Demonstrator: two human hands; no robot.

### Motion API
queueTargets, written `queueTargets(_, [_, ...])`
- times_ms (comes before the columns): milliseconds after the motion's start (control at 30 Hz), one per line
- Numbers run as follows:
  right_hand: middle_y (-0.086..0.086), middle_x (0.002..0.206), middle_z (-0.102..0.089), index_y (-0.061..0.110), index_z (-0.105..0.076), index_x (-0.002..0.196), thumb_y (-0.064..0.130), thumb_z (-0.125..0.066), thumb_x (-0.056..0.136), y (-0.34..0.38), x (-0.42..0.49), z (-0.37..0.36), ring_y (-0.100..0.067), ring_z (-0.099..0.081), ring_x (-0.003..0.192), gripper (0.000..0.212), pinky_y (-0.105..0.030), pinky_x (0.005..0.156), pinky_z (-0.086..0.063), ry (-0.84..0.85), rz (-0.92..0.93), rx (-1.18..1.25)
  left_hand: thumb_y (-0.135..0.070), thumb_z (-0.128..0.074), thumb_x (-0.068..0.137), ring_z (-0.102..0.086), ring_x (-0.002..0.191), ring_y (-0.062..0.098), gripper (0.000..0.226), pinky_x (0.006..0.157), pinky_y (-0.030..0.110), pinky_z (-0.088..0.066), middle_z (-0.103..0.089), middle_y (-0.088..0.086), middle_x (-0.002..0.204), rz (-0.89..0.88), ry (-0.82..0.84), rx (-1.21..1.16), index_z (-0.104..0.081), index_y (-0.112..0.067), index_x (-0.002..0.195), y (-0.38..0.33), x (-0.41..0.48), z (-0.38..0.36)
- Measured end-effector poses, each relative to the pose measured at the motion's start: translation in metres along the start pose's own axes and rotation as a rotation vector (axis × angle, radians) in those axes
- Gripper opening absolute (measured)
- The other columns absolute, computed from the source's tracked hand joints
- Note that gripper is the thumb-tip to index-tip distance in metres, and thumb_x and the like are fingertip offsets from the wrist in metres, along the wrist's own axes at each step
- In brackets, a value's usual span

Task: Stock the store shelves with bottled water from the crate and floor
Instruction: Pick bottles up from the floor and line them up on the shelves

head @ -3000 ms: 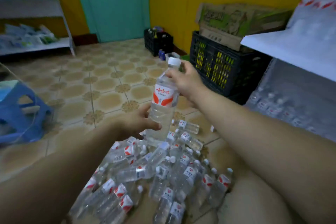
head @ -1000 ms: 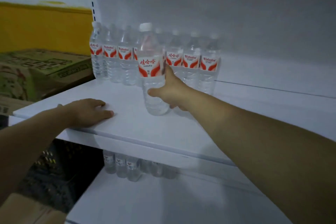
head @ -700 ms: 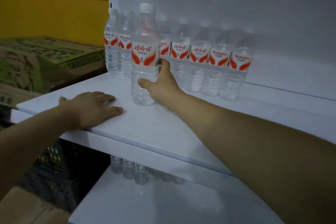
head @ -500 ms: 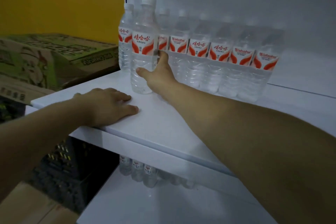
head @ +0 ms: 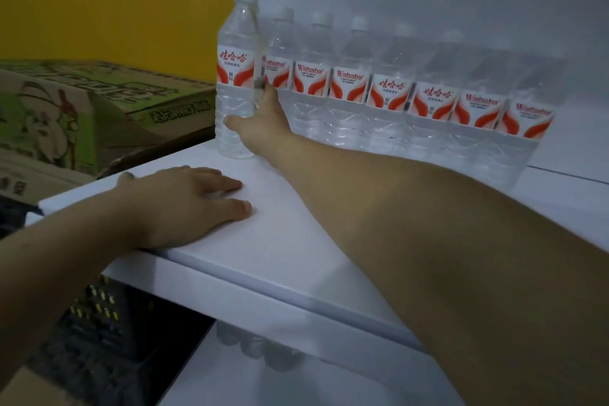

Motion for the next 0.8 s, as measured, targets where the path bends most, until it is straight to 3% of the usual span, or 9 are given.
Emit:
queueTargets(167, [-0.002,0.151,-0.034,0.018,-0.017,0.151,0.01,-0.066,0.09,-0.002,0.012,-0.006,-0.021,-0.036,0.137,0.08,-0.03,0.109,-0.031,-0.016,0.041,-0.017,-0.095,-0.017,0.058,-0.012,0.146,0.008,0.087,0.114,0.058,-0.011,-0.014,-0.028,0.155,0.015,0.012,0.004,-0.025,-0.062,0.138,-0.004,-0.003,0.001])
queueTargets(333, [-0.002,0.154,-0.029,0.021,-0.014,0.153,0.018,-0.068,0.09,-0.007,0.027,-0.016,-0.024,-0.033,0.139,0.083,-0.035,0.111,-0.03,-0.048,0.059,-0.096,-0.08,-0.026,0.08,-0.009,0.147,0.008,0.061,0.114,0.058,-0.009,-0.012,-0.029,0.155,0.028,-0.006,-0.002,-0.025,-0.062,0.138,-0.002,-0.003,0.001])
queueTargets(600, [-0.004,0.155,-0.024,0.018,-0.004,0.155,0.025,-0.068,0.09,-0.012,0.037,-0.021,-0.026,-0.033,0.139,0.091,-0.039,0.111,-0.031,-0.073,0.082,-0.197,-0.08,-0.027,0.08,-0.009,0.146,0.006,0.06,0.115,0.055,-0.011,-0.012,-0.03,0.154,0.025,-0.011,-0.009,-0.024,-0.062,0.137,0.0,-0.003,0.001])
queueTargets(733, [-0.007,0.153,-0.026,0.016,-0.003,0.154,0.031,-0.068,0.089,-0.011,0.038,-0.022,-0.027,-0.037,0.136,0.093,-0.039,0.108,-0.035,-0.097,0.094,-0.274,-0.087,-0.022,0.063,-0.011,0.146,0.005,0.077,0.116,0.054,-0.011,-0.014,-0.031,0.153,0.02,-0.009,-0.038,-0.027,-0.063,0.136,-0.001,-0.006,0.0])
queueTargets(800, [-0.008,0.152,-0.027,0.016,-0.005,0.155,0.033,-0.068,0.089,-0.011,0.038,-0.021,-0.028,-0.039,0.134,0.092,-0.039,0.106,-0.036,-0.099,0.104,-0.298,-0.089,-0.024,0.067,-0.01,0.146,0.005,0.074,0.116,0.054,-0.011,-0.014,-0.031,0.154,0.019,-0.019,-0.039,-0.026,-0.062,0.137,-0.002,-0.007,0.001])
Point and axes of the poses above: each hand's wrist, its own x-axis towards the middle knuckle, its own z-axis out of the back of the hand, y = z × x, the point moved 6 cm from there along x, towards the middle knuckle
